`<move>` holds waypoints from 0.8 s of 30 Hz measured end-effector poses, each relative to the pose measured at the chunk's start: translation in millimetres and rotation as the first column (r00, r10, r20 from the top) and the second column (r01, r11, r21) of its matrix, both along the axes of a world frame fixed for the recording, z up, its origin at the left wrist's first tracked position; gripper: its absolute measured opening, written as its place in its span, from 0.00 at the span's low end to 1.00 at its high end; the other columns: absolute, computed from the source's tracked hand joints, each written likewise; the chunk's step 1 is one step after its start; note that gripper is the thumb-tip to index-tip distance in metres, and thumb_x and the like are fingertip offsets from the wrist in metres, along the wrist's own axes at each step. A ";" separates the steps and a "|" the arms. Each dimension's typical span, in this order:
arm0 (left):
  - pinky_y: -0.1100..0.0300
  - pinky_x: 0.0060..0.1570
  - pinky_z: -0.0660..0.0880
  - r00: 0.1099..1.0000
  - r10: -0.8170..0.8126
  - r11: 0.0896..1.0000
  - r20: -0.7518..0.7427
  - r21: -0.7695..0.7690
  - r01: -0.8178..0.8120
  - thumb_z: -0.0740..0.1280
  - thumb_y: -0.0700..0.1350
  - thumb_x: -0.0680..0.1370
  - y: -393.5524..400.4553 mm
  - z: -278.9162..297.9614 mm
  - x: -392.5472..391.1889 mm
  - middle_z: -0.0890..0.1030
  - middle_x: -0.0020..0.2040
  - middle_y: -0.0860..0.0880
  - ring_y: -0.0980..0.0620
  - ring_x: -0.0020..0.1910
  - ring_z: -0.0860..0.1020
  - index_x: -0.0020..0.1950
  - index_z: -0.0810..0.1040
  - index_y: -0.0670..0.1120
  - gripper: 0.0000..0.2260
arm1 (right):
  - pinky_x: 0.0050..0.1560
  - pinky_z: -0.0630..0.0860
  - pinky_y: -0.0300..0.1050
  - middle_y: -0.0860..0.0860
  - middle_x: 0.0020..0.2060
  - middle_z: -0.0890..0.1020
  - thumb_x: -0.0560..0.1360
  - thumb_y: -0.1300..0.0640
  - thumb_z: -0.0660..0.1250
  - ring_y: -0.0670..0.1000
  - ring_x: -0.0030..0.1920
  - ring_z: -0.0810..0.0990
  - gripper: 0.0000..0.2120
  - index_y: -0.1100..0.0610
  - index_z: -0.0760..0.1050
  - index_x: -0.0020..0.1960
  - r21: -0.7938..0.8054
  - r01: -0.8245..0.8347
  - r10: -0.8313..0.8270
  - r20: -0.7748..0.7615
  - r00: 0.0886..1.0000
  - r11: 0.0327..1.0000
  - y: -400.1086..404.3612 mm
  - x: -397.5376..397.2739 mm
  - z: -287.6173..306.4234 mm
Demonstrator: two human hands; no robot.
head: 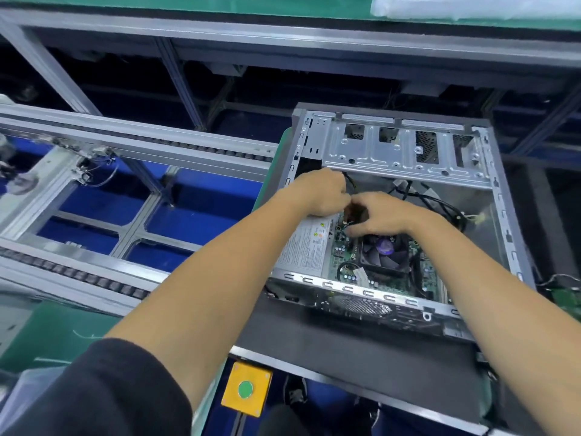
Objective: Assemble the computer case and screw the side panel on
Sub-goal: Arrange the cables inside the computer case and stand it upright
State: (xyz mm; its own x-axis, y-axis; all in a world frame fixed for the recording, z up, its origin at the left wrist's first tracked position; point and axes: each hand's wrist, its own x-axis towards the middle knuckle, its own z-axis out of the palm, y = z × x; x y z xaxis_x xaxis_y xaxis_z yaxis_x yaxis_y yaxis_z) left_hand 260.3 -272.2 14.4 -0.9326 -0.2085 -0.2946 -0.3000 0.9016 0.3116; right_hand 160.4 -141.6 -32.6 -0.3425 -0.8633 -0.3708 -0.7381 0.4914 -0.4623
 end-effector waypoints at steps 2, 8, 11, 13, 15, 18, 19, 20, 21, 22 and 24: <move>0.57 0.33 0.65 0.981 -0.004 0.998 -0.196 -0.064 -0.009 0.58 0.46 0.78 -0.4 1.1 12.5 0.74 0.35 0.46 0.47 0.35 0.71 0.33 0.68 0.45 0.13 | 0.42 0.72 0.47 0.54 0.46 0.81 0.76 0.57 0.69 0.56 0.46 0.79 0.07 0.57 0.76 0.52 -0.193 0.020 -0.031 -0.057 0.998 0.981 -7.0 12.0 10.8; 0.53 0.32 0.62 0.749 0.208 0.975 -0.629 0.070 -0.211 0.58 0.45 0.78 -14.8 5.8 48.7 0.70 0.31 0.48 0.46 0.34 0.68 0.34 0.65 0.43 0.13 | 0.59 0.72 0.53 0.60 0.49 0.81 0.75 0.51 0.61 0.49 0.46 0.65 0.15 0.62 0.77 0.49 -0.187 0.378 -0.260 0.456 0.851 0.907 -41.5 58.3 29.8; 0.51 0.35 0.66 0.667 0.468 0.883 -0.580 0.334 -0.328 0.58 0.45 0.78 -27.3 2.5 68.5 0.72 0.32 0.45 0.47 0.34 0.69 0.35 0.70 0.39 0.15 | 0.50 0.71 0.49 0.55 0.45 0.79 0.74 0.41 0.67 0.53 0.47 0.77 0.24 0.64 0.79 0.50 -0.207 0.347 -0.236 0.424 0.874 0.915 -44.9 70.6 25.0; 0.51 0.40 0.71 0.619 0.633 0.758 -0.466 0.538 -0.369 0.59 0.46 0.77 -31.1 -2.4 81.6 0.77 0.36 0.44 0.47 0.36 0.73 0.39 0.75 0.37 0.15 | 0.45 0.69 0.48 0.53 0.43 0.78 0.76 0.42 0.69 0.53 0.43 0.76 0.21 0.63 0.79 0.50 -0.243 0.358 -0.245 0.397 0.885 0.902 -41.6 72.4 21.7; 0.53 0.44 0.72 0.563 0.738 0.637 -0.373 0.659 -0.400 0.59 0.48 0.78 -30.3 -11.1 96.0 0.79 0.42 0.46 0.48 0.42 0.75 0.43 0.78 0.39 0.14 | 0.49 0.73 0.47 0.55 0.50 0.82 0.75 0.41 0.70 0.55 0.50 0.80 0.21 0.60 0.81 0.51 -0.273 0.391 -0.262 0.408 0.875 0.879 -36.5 72.1 17.2; 0.58 0.44 0.73 0.487 0.857 0.368 -0.169 0.861 -0.350 0.56 0.52 0.80 -17.5 -28.4 126.0 0.80 0.44 0.50 0.51 0.43 0.76 0.43 0.78 0.46 0.16 | 0.60 0.74 0.52 0.61 0.59 0.79 0.75 0.38 0.69 0.59 0.60 0.78 0.28 0.63 0.80 0.58 -0.292 0.420 -0.273 0.432 0.860 0.859 -32.0 74.5 11.1; 0.60 0.44 0.73 0.477 0.871 0.290 -0.121 0.909 -0.300 0.54 0.54 0.81 -9.8 -35.1 137.0 0.81 0.45 0.49 0.52 0.43 0.77 0.44 0.79 0.46 0.18 | 0.58 0.75 0.52 0.61 0.60 0.79 0.74 0.36 0.69 0.57 0.59 0.78 0.29 0.63 0.79 0.58 -0.289 0.418 -0.274 0.430 0.861 0.861 -30.5 74.9 10.5; 0.61 0.45 0.74 0.479 0.872 0.245 -0.100 0.937 -0.251 0.53 0.56 0.82 -1.7 -42.7 145.9 0.82 0.45 0.49 0.53 0.44 0.78 0.46 0.80 0.46 0.20 | 0.53 0.75 0.49 0.58 0.59 0.80 0.74 0.35 0.68 0.54 0.57 0.79 0.29 0.60 0.80 0.56 -0.284 0.416 -0.274 0.429 0.861 0.864 -28.9 75.0 10.5; 0.61 0.48 0.75 0.490 0.868 0.214 -0.080 0.951 -0.223 0.53 0.57 0.82 5.8 -49.8 154.3 0.82 0.47 0.49 0.53 0.46 0.79 0.48 0.80 0.47 0.21 | 0.49 0.74 0.47 0.55 0.58 0.80 0.73 0.34 0.68 0.50 0.55 0.79 0.27 0.57 0.79 0.55 -0.276 0.419 -0.278 0.432 0.858 0.865 -27.3 75.0 10.5; 0.59 0.53 0.75 0.508 0.860 0.190 -0.054 0.957 -0.220 0.54 0.58 0.81 13.6 -56.5 162.7 0.83 0.48 0.50 0.53 0.49 0.80 0.50 0.80 0.48 0.20 | 0.48 0.71 0.47 0.54 0.57 0.80 0.73 0.33 0.68 0.47 0.53 0.78 0.25 0.55 0.78 0.54 -0.269 0.428 -0.286 0.438 0.852 0.863 -25.5 75.0 9.9; 0.60 0.55 0.74 0.569 0.819 0.250 -0.071 0.937 -0.243 0.59 0.54 0.80 24.2 -72.9 181.2 0.82 0.49 0.56 0.59 0.50 0.79 0.60 0.77 0.49 0.15 | 0.47 0.71 0.47 0.56 0.58 0.79 0.73 0.34 0.69 0.46 0.51 0.77 0.29 0.59 0.77 0.55 -0.272 0.449 -0.302 0.445 0.843 0.851 -23.6 74.6 8.5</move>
State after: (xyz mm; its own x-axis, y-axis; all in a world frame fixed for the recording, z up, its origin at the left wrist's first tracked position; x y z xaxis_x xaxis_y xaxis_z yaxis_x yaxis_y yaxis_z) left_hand 441.6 -247.9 -58.6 -0.7113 -0.6644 -0.2295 -0.1451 -0.1807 0.9728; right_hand 235.1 -165.2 -24.2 -0.5661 -0.7905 -0.2336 -0.2646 0.4427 -0.8568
